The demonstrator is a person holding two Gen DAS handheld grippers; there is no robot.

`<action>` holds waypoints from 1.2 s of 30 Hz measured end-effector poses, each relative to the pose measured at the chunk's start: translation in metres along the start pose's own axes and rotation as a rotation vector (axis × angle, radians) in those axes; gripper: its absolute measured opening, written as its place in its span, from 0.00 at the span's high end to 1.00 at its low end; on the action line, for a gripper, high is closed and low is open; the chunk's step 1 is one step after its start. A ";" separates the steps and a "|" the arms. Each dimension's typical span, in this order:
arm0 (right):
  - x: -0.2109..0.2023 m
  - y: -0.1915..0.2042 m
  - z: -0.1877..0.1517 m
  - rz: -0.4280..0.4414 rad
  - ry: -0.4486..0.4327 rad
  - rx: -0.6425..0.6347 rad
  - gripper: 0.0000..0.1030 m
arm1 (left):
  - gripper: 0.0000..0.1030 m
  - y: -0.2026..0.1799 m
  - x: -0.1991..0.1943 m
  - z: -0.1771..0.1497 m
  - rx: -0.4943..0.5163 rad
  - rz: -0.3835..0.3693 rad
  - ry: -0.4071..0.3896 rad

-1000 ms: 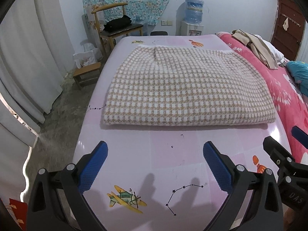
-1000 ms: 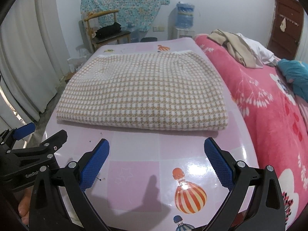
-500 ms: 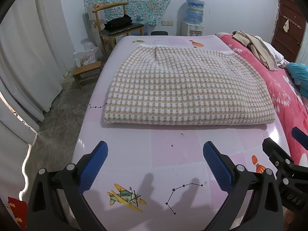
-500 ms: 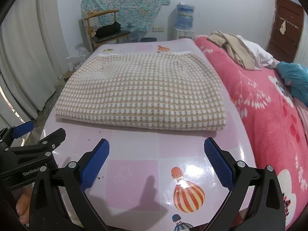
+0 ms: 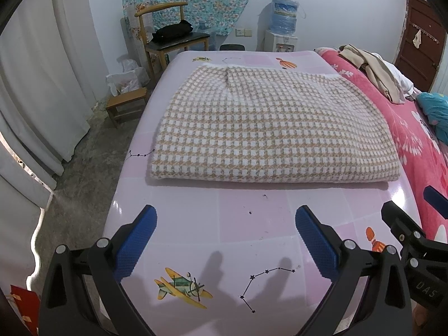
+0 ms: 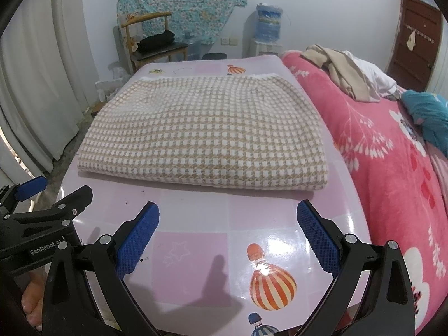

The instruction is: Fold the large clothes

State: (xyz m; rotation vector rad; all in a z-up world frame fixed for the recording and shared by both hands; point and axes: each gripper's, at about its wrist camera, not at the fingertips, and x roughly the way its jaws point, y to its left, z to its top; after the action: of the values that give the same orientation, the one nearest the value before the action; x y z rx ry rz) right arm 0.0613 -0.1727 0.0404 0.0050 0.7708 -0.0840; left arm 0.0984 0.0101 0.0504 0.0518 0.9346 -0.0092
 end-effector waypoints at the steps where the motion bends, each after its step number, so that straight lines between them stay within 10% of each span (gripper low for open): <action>1: 0.000 -0.001 0.000 0.000 0.000 0.000 0.08 | 0.05 0.000 0.000 0.000 -0.001 0.000 -0.001; 36: 0.001 -0.002 0.002 -0.009 0.001 -0.014 0.08 | 0.05 0.003 -0.001 0.003 -0.007 -0.010 -0.005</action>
State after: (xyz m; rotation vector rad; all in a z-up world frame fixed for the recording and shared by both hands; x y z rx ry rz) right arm 0.0627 -0.1752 0.0411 -0.0116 0.7727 -0.0868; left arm 0.1006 0.0131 0.0534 0.0404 0.9302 -0.0151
